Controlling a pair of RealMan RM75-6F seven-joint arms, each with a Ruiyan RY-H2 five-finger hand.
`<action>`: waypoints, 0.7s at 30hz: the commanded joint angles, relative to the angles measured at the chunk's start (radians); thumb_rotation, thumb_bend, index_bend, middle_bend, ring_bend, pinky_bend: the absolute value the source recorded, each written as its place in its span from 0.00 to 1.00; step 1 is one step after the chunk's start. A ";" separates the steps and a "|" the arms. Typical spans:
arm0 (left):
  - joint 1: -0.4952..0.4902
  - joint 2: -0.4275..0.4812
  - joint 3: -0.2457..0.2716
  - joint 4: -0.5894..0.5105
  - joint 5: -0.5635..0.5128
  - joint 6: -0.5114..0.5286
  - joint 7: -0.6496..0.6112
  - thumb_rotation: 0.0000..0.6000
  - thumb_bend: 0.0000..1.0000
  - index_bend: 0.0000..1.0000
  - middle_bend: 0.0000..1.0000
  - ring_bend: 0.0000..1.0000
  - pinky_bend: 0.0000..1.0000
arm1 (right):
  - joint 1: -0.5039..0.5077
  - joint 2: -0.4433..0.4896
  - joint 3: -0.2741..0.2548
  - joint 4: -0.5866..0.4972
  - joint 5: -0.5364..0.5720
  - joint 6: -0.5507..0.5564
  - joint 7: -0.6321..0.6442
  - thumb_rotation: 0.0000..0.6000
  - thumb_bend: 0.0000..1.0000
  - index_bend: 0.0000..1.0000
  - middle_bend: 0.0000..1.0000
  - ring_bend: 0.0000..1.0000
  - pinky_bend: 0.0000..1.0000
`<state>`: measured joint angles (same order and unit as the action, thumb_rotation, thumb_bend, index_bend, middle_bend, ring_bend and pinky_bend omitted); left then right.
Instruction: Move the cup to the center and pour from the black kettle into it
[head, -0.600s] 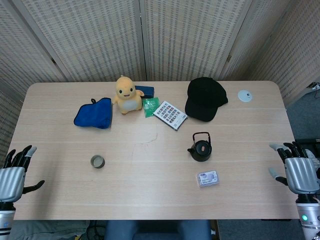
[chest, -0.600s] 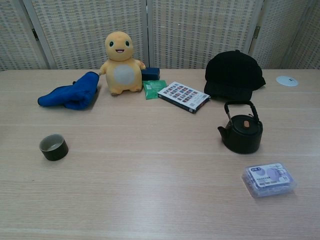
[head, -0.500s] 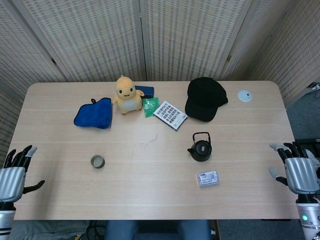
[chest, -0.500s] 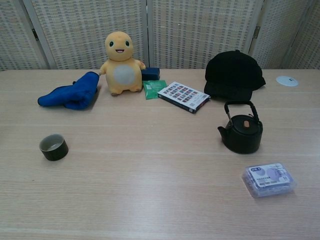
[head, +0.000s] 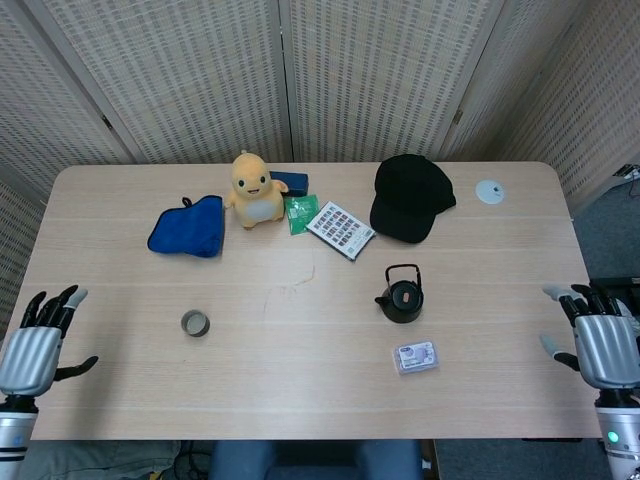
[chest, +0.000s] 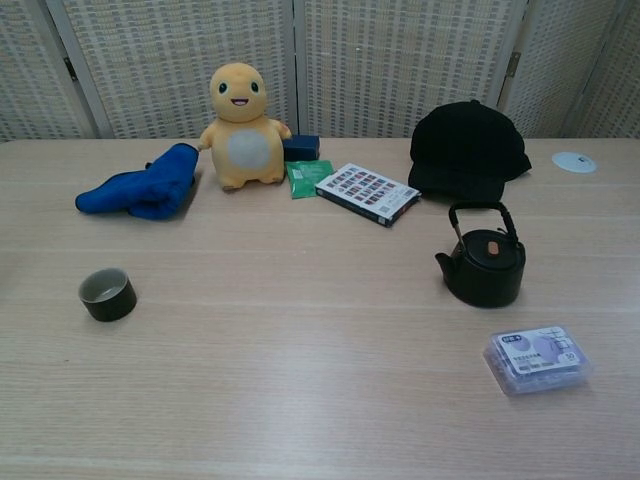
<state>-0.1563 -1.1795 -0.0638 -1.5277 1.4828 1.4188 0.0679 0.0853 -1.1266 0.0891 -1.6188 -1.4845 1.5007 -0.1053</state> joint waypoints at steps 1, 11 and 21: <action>-0.029 0.000 -0.001 0.020 0.009 -0.038 -0.016 1.00 0.07 0.09 0.07 0.13 0.00 | 0.004 0.005 0.003 -0.003 -0.004 -0.001 -0.001 1.00 0.16 0.26 0.35 0.20 0.16; -0.147 -0.022 -0.007 0.099 0.020 -0.203 -0.077 1.00 0.07 0.14 0.08 0.20 0.06 | 0.019 0.037 0.022 -0.033 0.003 -0.009 -0.006 1.00 0.16 0.26 0.35 0.20 0.16; -0.275 -0.074 0.006 0.196 0.017 -0.388 -0.029 1.00 0.07 0.18 0.34 0.47 0.39 | 0.030 0.048 0.025 -0.051 0.007 -0.023 -0.015 1.00 0.16 0.26 0.35 0.20 0.16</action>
<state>-0.4103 -1.2407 -0.0629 -1.3481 1.4980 1.0534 0.0194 0.1153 -1.0785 0.1140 -1.6696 -1.4777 1.4778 -0.1198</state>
